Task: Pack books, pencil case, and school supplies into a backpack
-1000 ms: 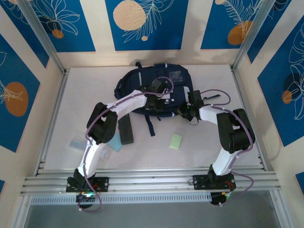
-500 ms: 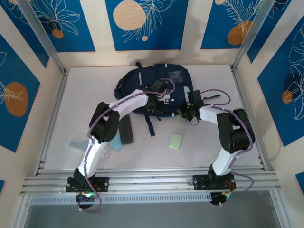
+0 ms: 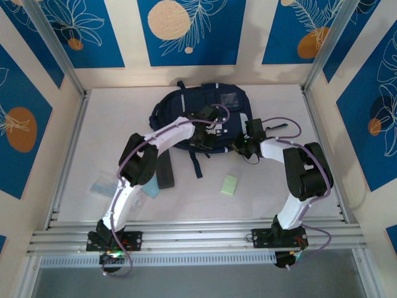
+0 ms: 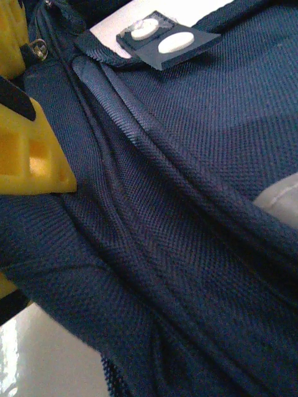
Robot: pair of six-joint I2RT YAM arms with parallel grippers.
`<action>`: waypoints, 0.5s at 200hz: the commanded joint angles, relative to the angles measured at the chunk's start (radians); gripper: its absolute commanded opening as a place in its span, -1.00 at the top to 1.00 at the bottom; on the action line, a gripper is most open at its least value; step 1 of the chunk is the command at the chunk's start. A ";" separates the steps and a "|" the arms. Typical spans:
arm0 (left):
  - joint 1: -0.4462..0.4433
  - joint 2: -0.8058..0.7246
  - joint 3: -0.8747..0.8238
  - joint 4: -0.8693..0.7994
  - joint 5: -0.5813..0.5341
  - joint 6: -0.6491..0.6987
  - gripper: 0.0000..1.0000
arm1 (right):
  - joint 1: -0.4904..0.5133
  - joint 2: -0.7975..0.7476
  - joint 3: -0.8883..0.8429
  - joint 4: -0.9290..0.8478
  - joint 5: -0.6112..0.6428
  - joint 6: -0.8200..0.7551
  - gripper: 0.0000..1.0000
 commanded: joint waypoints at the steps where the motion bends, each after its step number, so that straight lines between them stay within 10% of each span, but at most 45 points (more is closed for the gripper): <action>1: -0.002 0.039 0.041 -0.062 0.007 0.018 1.00 | 0.010 -0.030 -0.027 -0.046 -0.022 -0.030 1.00; 100: 0.048 -0.058 0.081 -0.064 0.288 -0.028 1.00 | 0.005 -0.026 -0.027 -0.079 0.017 -0.066 1.00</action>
